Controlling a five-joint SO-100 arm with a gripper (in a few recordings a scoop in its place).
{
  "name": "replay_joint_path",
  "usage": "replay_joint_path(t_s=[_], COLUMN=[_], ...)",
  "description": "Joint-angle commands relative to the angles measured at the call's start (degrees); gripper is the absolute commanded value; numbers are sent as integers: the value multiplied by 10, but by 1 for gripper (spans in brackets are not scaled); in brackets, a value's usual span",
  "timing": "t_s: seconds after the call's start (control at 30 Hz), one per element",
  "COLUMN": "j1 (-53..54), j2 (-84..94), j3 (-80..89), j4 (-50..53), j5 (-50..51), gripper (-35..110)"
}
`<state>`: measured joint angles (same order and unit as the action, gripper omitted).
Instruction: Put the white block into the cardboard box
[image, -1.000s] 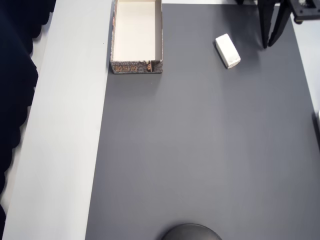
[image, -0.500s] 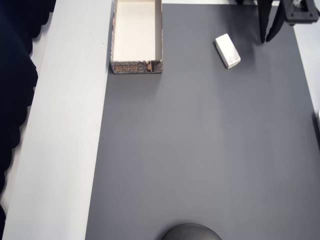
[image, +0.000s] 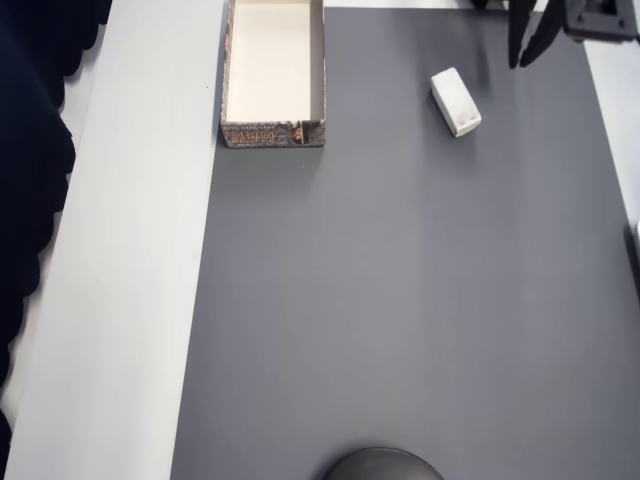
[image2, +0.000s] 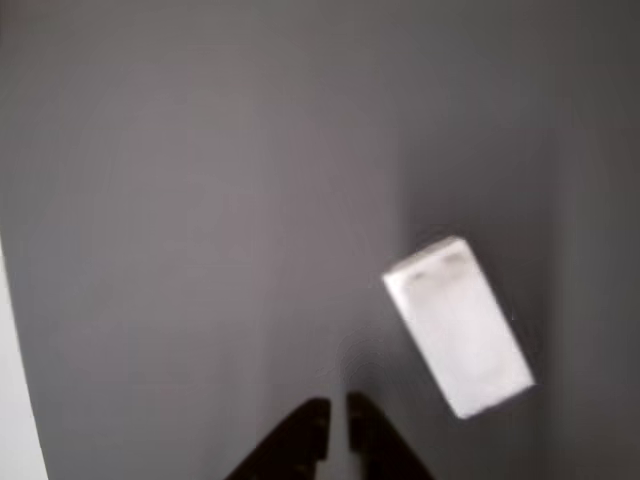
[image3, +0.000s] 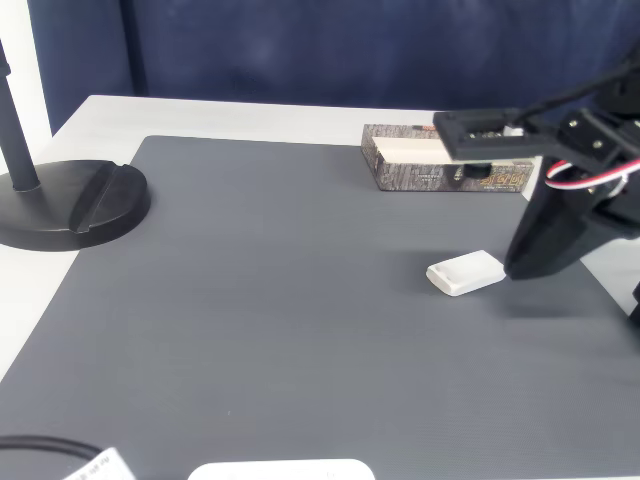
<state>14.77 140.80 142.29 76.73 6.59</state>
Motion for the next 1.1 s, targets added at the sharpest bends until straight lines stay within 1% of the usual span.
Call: replay_joint_path(t_s=[0.0,0.2,0.43,0.57,1.07], j1=[33,81,120,128,152], j2=[-54,-131,-176,-197,-217], j3=[-80,-128,-132,-133,-142], j4=[19,27,30,30,18], j5=[48,127,133,182,191], gripper=[-2,-2,-2,-2,-2])
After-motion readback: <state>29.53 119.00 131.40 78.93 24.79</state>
